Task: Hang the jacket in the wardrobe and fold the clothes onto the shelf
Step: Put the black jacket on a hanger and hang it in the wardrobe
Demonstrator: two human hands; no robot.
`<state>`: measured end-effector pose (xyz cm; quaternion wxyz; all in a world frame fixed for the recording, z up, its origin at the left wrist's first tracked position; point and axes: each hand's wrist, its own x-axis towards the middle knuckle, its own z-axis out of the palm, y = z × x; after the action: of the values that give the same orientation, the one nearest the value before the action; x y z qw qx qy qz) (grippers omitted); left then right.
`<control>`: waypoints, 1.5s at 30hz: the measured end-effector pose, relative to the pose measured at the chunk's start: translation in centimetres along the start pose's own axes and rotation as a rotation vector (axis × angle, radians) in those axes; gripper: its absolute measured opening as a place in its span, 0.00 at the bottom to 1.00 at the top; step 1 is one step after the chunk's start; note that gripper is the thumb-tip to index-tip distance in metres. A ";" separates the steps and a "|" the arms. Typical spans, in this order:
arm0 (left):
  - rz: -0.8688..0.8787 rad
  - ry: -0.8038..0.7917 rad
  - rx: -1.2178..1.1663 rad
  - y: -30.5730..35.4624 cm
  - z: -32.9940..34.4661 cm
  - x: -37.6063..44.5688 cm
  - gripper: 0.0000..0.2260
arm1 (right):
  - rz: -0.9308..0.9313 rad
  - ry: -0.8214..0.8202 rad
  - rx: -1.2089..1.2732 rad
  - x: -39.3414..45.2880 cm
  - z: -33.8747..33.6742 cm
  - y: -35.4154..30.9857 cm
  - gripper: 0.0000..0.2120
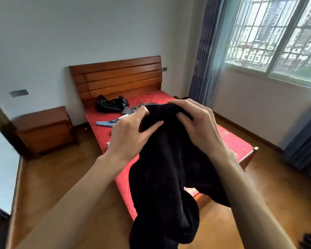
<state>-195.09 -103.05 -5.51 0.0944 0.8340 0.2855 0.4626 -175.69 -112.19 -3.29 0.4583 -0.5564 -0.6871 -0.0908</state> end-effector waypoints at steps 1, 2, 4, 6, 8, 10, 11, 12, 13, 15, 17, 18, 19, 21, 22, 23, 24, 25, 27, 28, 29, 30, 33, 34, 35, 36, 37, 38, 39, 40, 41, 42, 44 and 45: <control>-0.024 -0.016 -0.050 -0.9 -0.6 0.1 0.13 | -0.030 -0.025 0.029 1.4 0.9 -0.7 0.16; -0.061 -0.052 -0.149 -2.0 -1.1 0.1 0.10 | -0.060 -0.047 0.054 2.8 1.9 -1.4 0.15; -0.181 -0.142 -0.388 -4.2 -2.3 -0.3 0.08 | -0.090 -0.063 0.091 5.1 4.1 -2.9 0.15; -0.298 -0.180 -0.561 -6.7 -3.4 -0.9 0.08 | -0.089 -0.052 0.133 7.0 6.1 -4.0 0.16; -0.356 -0.188 -0.623 -9.4 -4.3 -1.8 0.09 | -0.073 -0.030 0.167 8.9 8.2 -5.1 0.17; -0.355 -0.232 -0.575 -12.5 -4.9 -2.6 0.14 | -0.049 -0.008 0.204 10.9 10.1 -6.0 0.18; -0.354 -0.269 -0.517 -14.2 -5.3 -3.0 0.17 | -0.035 0.007 0.227 12.0 11.0 -6.4 0.18; -0.373 -0.309 -0.483 -15.8 -5.8 -3.4 0.17 | -0.021 0.025 0.246 13.1 11.9 -6.6 0.18; -0.415 -0.337 -0.498 -17.5 -6.4 -3.5 0.15 | -0.008 0.044 0.259 14.1 12.7 -6.8 0.18; -0.484 -0.348 -0.564 -20.2 -8.3 -3.3 0.12 | 0.020 0.066 0.270 15.7 14.2 -6.6 0.19; -0.516 -0.302 -0.603 -22.5 -10.6 -2.3 0.10 | 0.059 0.066 0.273 17.0 15.9 -6.4 0.20; -0.530 -0.273 -0.620 -23.6 -11.8 -1.8 0.09 | 0.077 0.063 0.276 17.6 16.8 -6.4 0.20; -0.545 -0.245 -0.634 -24.5 -12.8 -1.2 0.09 | 0.096 0.063 0.282 18.1 17.7 -6.4 0.20; -0.583 -0.184 -0.660 -26.1 -14.7 -0.2 0.09 | 0.137 0.051 0.290 19.1 19.2 -6.3 0.20; -0.602 -0.146 -0.687 -26.7 -15.7 0.3 0.09 | 0.154 0.033 0.288 19.7 19.9 -6.2 0.20; -0.617 -0.106 -0.719 -27.3 -16.6 0.9 0.08 | 0.169 0.008 0.280 20.2 20.5 -5.9 0.19; -0.623 -0.071 -0.745 -27.7 -17.6 1.6 0.08 | 0.184 -0.024 0.262 20.7 21.1 -5.6 0.19; -0.609 -0.046 -0.748 -28.2 -18.4 2.3 0.08 | 0.195 -0.059 0.230 21.1 21.7 -5.2 0.18; -0.557 -0.023 -0.727 -29.0 -19.8 3.9 0.07 | 0.198 -0.133 0.142 21.6 23.2 -4.5 0.17; -0.533 -0.015 -0.721 -29.2 -20.2 4.8 0.06 | 0.207 -0.168 0.107 21.8 24.1 -4.2 0.16; -0.508 -0.004 -0.715 -29.6 -20.5 5.6 0.06 | 0.226 -0.200 0.076 21.9 25.1 -3.9 0.16; -0.495 0.012 -0.707 -29.9 -20.6 6.5 0.06 | 0.242 -0.231 0.050 22.2 26.1 -3.6 0.17; -0.466 0.075 -0.633 -31.5 -20.2 8.7 0.05 | 0.204 -0.323 0.134 23.3 29.5 -3.9 0.21; -0.456 0.089 -0.594 -32.1 -19.9 9.4 0.05 | 0.161 -0.360 0.230 23.8 30.8 -4.3 0.20; -0.439 0.092 -0.543 -32.8 -19.4 10.1 0.05 | 0.129 -0.407 0.341 24.4 32.0 -5.0 0.19; -0.424 0.080 -0.492 -33.5 -19.0 10.7 0.05 | 0.118 -0.460 0.448 25.1 33.4 -5.7 0.19; -0.416 0.064 -0.455 -34.3 -18.6 11.2 0.06 | 0.115 -0.510 0.526 25.9 34.8 -6.3 0.18; -0.425 0.060 -0.442 -35.1 -18.4 11.7 0.07 | 0.112 -0.549 0.566 26.7 36.2 -6.7 0.17; -0.440 0.069 -0.441 -36.0 -18.3 12.3 0.09 | 0.106 -0.571 0.570 27.4 37.7 -6.7 0.16; -0.462 0.083 -0.441 -36.9 -18.3 12.7 0.10 | 0.096 -0.576 0.572 28.1 39.2 -6.5 0.13; -0.482 0.089 -0.438 -37.9 -18.5 13.2 0.12 | 0.092 -0.570 0.582 28.7 40.6 -6.3 0.10; -0.512 0.083 -0.438 -38.9 -18.8 13.5 0.12 | 0.088 -0.562 0.616 29.2 41.8 -6.1 0.09; -0.566 0.046 -0.437 -40.9 -19.5 14.1 0.13 | 0.064 -0.541 0.703 30.6 44.1 -5.7 0.09; -0.585 0.035 -0.429 -42.0 -19.9 14.3 0.13 | 0.060 -0.530 0.749 31.3 45.1 -5.8 0.08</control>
<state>-222.04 -62.69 -1.95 0.3908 0.6702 0.4101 0.4795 -203.22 -64.36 -3.61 0.4389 -0.3762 -0.7496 0.3224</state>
